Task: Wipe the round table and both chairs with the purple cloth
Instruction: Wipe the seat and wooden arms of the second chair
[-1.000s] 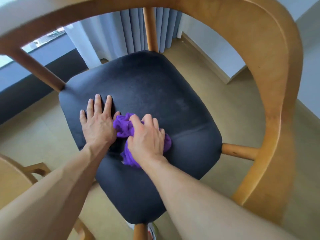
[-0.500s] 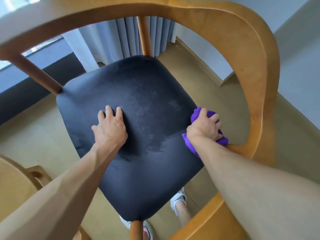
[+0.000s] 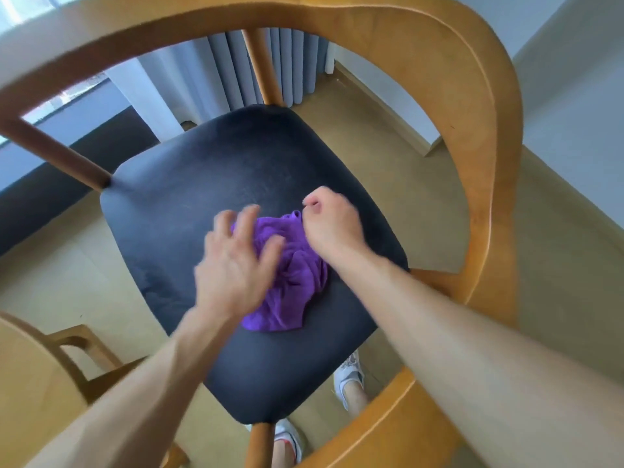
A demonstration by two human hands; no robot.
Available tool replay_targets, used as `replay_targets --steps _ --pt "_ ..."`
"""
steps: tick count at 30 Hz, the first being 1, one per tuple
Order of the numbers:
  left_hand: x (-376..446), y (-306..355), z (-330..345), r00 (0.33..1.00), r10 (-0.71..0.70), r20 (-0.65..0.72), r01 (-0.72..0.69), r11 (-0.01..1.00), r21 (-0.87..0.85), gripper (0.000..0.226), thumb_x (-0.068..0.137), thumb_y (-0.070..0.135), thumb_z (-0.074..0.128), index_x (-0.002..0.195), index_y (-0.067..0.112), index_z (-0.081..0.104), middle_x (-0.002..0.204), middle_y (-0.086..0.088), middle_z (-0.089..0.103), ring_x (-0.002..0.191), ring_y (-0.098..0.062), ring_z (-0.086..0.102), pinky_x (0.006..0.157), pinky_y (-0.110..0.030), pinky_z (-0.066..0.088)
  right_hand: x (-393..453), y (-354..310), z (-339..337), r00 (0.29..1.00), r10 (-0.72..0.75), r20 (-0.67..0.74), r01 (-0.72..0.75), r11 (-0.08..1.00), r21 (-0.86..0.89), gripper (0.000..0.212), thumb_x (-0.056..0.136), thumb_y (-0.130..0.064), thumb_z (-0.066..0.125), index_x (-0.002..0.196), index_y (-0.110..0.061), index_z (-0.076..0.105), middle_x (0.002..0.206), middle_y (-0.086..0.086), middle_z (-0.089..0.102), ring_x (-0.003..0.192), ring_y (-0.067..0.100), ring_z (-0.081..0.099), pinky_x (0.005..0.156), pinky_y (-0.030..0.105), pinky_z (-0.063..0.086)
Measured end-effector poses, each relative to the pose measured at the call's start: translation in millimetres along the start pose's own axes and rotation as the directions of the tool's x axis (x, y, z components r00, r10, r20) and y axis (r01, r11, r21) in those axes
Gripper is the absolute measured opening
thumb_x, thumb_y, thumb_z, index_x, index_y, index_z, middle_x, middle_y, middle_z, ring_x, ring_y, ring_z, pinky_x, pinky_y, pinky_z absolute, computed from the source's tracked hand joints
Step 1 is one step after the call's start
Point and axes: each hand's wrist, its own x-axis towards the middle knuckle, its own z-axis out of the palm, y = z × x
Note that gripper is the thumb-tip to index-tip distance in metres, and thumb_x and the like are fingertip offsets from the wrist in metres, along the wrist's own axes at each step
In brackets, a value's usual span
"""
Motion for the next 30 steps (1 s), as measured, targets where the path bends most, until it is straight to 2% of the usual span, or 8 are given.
replay_targets --steps 2,5,11,14,17,21,26,30 --pt "-28.0 12.2 28.4 0.968 0.179 0.174 -0.222 0.938 0.268 0.075 0.076 0.072 0.055 0.141 0.041 0.037 0.152 -0.003 0.031 0.129 -0.036 0.038 0.080 -0.055 0.049 22.7 13.5 -26.1 0.999 -0.039 -0.036 0.037 0.997 -0.066 0.028 0.092 -0.017 0.044 0.110 -0.025 0.064 0.118 0.003 0.062 0.108 0.027 0.058 0.093 0.038 0.049" --pt "-42.6 12.2 54.0 0.892 0.239 0.384 -0.410 0.787 0.461 0.077 0.056 0.046 0.078 0.128 0.033 0.054 0.148 -0.014 0.038 0.115 -0.044 0.045 0.068 -0.049 0.047 48.7 30.9 -53.8 0.988 -0.082 0.128 0.110 0.967 -0.230 0.038 0.097 -0.017 0.043 0.132 -0.025 0.056 0.140 0.002 0.052 0.125 0.026 0.052 0.105 0.040 0.043" --pt "5.3 15.2 34.2 0.862 0.442 0.248 -0.497 0.833 0.241 0.051 0.066 0.033 0.074 0.116 0.033 0.060 0.124 0.002 0.053 0.097 -0.033 0.051 0.050 -0.040 0.053 69.1 47.2 -74.8 0.885 0.002 0.466 0.145 0.949 -0.280 0.048 0.107 -0.030 0.027 0.154 -0.024 0.031 0.149 -0.002 0.042 0.130 0.014 0.045 0.105 0.028 0.033" --pt "59.4 45.1 38.0 0.981 0.187 0.044 -0.192 0.965 0.181 0.048 0.074 0.031 0.068 0.120 0.030 0.055 0.132 0.000 0.046 0.107 -0.036 0.045 0.064 -0.044 0.051 76.6 43.4 -76.6 0.897 0.090 0.433 -0.063 0.995 -0.078 0.050 0.103 -0.040 0.020 0.149 -0.025 0.035 0.135 -0.001 0.057 0.121 0.019 0.056 0.107 0.038 0.041" --pt "78.2 81.5 66.6 0.999 -0.010 0.048 -0.003 0.969 0.247 0.053 0.076 0.044 0.065 0.122 0.021 0.051 0.132 -0.013 0.042 0.114 -0.041 0.042 0.072 -0.048 0.049 82.9 37.1 -82.1 0.902 0.152 0.404 -0.168 0.986 0.004 0.051 0.104 -0.042 0.019 0.151 -0.027 0.032 0.127 0.005 0.065 0.116 0.021 0.062 0.108 0.040 0.040" --pt "17.3 101.3 97.4 0.958 0.249 0.142 -0.282 0.903 0.323 0.050 0.071 0.042 0.063 0.115 0.019 0.056 0.120 -0.015 0.048 0.099 -0.038 0.049 0.052 -0.037 0.039 90.4 38.4 -79.9 0.884 0.141 0.446 -0.144 0.989 -0.028 0.047 0.104 -0.037 0.025 0.141 -0.020 0.049 0.124 0.006 0.065 0.112 0.021 0.062 0.106 0.040 0.038" --pt "-20.2 77.9 89.5 0.714 0.576 0.399 -0.654 0.752 0.085 0.039 0.072 0.043 0.065 0.108 0.030 0.061 0.117 0.000 0.053 0.089 -0.029 0.050 0.043 -0.032 0.045 97.3 49.7 -74.7 0.880 0.127 0.458 -0.093 0.991 -0.098 0.042 0.101 -0.038 0.037 0.127 -0.016 0.062 0.124 0.002 0.065 0.118 0.021 0.059 0.107 0.039 0.041" --pt "17.2 110.8 87.5 0.774 0.576 0.262 -0.603 0.797 0.028 0.042 0.076 0.036 0.062 0.117 0.031 0.062 0.117 0.006 0.057 0.095 -0.027 0.050 0.049 -0.033 0.047 98.4 43.7 -76.9 0.869 0.138 0.475 -0.048 0.980 -0.195 0.042 0.094 -0.043 0.042 0.120 -0.020 0.065 0.120 0.005 0.066 0.116 0.028 0.060 0.106 0.046 0.041"
